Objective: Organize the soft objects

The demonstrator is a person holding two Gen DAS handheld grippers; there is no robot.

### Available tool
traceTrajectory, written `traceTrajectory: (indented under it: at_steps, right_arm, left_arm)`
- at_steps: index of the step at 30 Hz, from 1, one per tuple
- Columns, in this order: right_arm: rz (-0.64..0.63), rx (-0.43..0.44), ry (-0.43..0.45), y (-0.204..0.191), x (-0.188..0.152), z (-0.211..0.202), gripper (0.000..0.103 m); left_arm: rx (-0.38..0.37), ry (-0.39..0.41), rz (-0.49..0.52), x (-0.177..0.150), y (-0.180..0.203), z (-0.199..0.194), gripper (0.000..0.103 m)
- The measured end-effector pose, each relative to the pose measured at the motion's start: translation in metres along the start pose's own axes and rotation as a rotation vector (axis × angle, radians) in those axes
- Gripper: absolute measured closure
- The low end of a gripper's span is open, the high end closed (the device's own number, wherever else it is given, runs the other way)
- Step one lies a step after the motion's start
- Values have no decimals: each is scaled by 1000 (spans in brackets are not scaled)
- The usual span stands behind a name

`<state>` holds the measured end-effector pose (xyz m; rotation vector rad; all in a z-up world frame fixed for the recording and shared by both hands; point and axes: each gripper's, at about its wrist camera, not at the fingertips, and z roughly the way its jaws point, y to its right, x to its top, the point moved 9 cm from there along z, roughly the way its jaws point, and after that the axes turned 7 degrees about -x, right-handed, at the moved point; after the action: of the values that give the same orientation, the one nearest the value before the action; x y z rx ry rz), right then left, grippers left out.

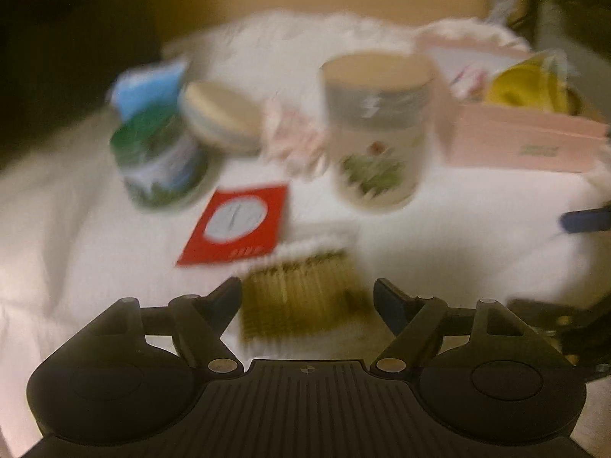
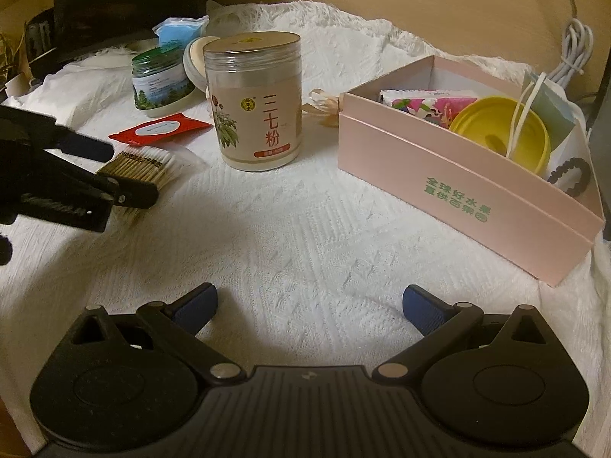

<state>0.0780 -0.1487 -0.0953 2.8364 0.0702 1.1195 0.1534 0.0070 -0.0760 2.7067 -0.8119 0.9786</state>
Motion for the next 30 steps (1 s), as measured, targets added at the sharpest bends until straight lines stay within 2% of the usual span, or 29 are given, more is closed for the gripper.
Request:
traceTrajectory:
  at_steps: [3,10,12,16,17,18,21,24,30]
  right_arm:
    - [-6,6,6,0,0,0,0]
    - [-3,4,-2,-2,1,0,0]
    - [-4,5,-12,-2,1,0,0]
    - [1,1,-37,-2,5,0,0]
    - [14,-6,-32,-1,8,-1,0]
    - [25,-14,-23,-1,11,-4,0]
    - [35,-26,26,-5,27,-16,0]
    - [47,0,61,-21,48,-27,0]
    - [84,97,86,-84,97,-27,0]
  left_arm:
    - [-7,-13,-3,1,-4,9,16]
    - [-32,-23,-112,6,-30,23,6]
    - [-56,-23,-133,3,-32,21,7]
    - [-107,-12,-107,-2,-27,16,8]
    - [-133,2,-101,-3,-23,13,13]
    - [-146,22,-90,-3,-22,9,28]
    - [-185,51,-69,-7,-21,-3,28]
    - [-209,85,-79,-15,-30,-20,28]
    - [-206,151,-198,-29,-88,-68,29]
